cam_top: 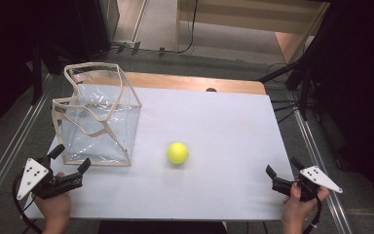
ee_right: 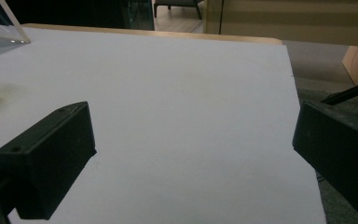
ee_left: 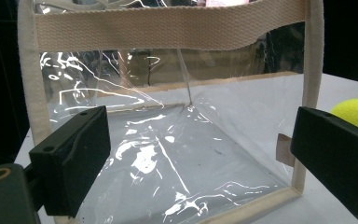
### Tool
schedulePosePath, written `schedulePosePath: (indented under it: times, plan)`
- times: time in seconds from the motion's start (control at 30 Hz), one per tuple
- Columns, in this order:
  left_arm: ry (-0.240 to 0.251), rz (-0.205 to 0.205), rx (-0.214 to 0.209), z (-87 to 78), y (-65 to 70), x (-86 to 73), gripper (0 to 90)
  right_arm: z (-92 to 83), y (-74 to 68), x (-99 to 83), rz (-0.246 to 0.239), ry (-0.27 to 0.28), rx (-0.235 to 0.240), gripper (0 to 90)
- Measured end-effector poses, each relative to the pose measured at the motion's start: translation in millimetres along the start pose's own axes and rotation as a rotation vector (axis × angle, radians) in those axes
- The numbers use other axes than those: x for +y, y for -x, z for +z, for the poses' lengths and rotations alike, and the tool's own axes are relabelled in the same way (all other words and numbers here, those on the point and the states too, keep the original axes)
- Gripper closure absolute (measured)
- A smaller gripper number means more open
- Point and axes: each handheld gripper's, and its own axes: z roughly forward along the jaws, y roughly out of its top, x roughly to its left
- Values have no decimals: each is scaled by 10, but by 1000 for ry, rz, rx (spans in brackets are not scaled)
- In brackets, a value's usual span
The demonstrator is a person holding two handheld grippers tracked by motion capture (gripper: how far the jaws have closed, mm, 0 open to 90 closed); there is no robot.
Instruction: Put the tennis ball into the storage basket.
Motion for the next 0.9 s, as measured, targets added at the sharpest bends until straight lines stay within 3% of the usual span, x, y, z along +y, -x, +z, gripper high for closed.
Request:
schedulePosePath:
  times: [0.3, 0.4, 0.43, 0.73, 0.9]
  plan:
    - [-1, -2, 3, 8, 9, -1, 54, 45, -140, 143, -36, -35, 21, 0]
    - [-5, 0, 4, 14, 11, -2, 53, 79, -183, 182, -40, -46, 46, 0]
    - [-9, 8, 7, 17, 9, -1, 53, 111, -243, 232, -69, -64, 76, 0]
    - [-8, 9, 6, 16, 10, -1, 54, 221, -452, 426, -128, -111, 108, 0]
    - [-7, 8, 2, 16, 12, -1, 54, 359, -595, 541, -159, -131, 156, 0]
